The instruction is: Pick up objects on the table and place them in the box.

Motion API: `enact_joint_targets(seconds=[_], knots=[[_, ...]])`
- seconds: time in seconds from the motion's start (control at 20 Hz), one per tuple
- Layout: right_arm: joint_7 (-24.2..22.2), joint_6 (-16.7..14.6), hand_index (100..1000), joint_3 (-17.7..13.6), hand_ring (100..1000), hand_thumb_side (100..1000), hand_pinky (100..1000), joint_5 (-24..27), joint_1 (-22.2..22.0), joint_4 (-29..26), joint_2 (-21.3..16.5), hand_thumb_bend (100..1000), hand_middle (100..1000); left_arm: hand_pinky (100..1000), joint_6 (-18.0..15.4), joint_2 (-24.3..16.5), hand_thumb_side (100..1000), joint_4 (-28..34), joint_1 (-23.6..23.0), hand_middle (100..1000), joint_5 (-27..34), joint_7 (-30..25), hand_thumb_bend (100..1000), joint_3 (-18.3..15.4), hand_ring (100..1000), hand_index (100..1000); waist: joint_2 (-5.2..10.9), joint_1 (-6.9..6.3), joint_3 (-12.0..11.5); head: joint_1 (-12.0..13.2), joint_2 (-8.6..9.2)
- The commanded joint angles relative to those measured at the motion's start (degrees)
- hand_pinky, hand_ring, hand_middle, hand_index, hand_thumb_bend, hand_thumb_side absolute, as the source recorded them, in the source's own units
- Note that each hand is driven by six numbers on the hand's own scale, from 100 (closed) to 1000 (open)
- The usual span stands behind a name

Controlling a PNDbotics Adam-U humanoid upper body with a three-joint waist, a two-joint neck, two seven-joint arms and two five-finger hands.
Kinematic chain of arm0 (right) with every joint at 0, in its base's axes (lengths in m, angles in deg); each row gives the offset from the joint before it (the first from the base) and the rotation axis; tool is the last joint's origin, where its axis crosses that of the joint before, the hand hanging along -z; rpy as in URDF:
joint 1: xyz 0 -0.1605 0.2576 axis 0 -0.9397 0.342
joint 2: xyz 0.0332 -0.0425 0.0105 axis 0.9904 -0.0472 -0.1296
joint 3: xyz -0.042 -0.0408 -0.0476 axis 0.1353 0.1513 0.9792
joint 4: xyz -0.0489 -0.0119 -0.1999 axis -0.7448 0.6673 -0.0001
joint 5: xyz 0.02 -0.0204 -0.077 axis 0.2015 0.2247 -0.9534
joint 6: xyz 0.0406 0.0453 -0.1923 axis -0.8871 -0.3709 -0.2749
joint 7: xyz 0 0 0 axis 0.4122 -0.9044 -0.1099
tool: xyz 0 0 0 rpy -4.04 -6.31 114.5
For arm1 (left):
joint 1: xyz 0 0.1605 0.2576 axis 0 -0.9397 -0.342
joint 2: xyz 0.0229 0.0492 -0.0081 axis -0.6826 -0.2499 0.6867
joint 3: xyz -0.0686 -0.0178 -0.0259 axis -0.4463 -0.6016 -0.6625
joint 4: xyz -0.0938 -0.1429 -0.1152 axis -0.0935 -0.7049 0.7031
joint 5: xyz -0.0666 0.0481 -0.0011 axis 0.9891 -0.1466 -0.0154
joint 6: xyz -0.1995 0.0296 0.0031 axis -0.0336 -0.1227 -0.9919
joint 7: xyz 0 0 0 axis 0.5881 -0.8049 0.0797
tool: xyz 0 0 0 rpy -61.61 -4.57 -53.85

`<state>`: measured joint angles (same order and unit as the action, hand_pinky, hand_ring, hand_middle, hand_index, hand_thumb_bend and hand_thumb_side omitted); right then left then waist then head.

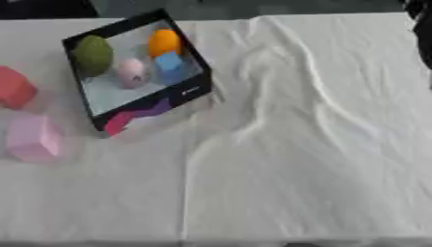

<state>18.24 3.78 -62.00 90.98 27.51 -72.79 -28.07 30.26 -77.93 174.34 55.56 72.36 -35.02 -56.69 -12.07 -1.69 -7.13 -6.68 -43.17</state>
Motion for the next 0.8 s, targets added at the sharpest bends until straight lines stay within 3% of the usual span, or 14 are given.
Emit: enact_joint_targets(seconds=[0.05, 0.1, 0.35, 0.45, 0.55, 0.6, 0.8], knots=[[-0.2, -0.1, 899, -1.3, 792, 572, 911, -1.1, 0.2, 0.0, -0.5, 100, 683, 938, -1.9, -9.2, 479, -0.6, 1.9, 849, -2.8, -5.1, 100, 1.9, 925, 837, -0.06, -0.86, -0.2, 0.5, 0.87], [-0.3, 0.0, 901, -1.3, 793, 550, 912, -1.3, 0.1, 0.1, -0.4, 100, 685, 940, -2.4, -11.0, 425, -1.3, 2.4, 850, -3.6, -7.0, 100, 2.7, 928, 848, -0.10, -0.98, -0.2, 0.7, 1.01], [-1.8, 0.9, 888, -1.3, 786, 579, 910, -2.7, -0.2, 0.8, 0.0, 100, 679, 953, -6.0, -19.4, 393, -2.9, 5.1, 872, -8.6, -17.5, 100, 7.4, 942, 859, -0.35, -1.25, 0.0, 1.8, 1.06], [-1.8, 1.1, 889, -1.2, 785, 577, 909, -2.7, -0.2, 0.9, 0.0, 100, 677, 950, -6.6, -21.3, 448, -3.1, 6.0, 861, -10.4, -20.8, 108, 9.1, 928, 859, -0.40, -1.28, 0.1, 2.1, 0.92], [-2.1, 1.4, 887, -1.0, 784, 580, 910, -2.7, 0.0, 1.1, 0.1, 100, 676, 956, -6.1, -23.0, 516, -3.6, 7.3, 858, -13.0, -24.0, 172, 11.7, 930, 853, -0.42, -1.32, 0.4, 2.4, 0.92], [-2.2, 1.5, 885, -0.9, 782, 580, 909, -2.8, 0.0, 1.2, 0.1, 100, 674, 961, -5.7, -23.4, 551, -3.7, 7.9, 854, -14.0, -25.0, 222, 12.7, 932, 849, -0.42, -1.34, 0.5, 2.5, 0.92], [-2.4, 1.9, 881, -0.8, 780, 585, 909, -3.1, 0.1, 1.6, 0.4, 100, 671, 973, -3.6, -24.4, 630, -3.7, 10.6, 849, -18.4, -27.0, 284, 17.3, 938, 845, -0.43, -1.45, 0.9, 3.1, 1.00]])
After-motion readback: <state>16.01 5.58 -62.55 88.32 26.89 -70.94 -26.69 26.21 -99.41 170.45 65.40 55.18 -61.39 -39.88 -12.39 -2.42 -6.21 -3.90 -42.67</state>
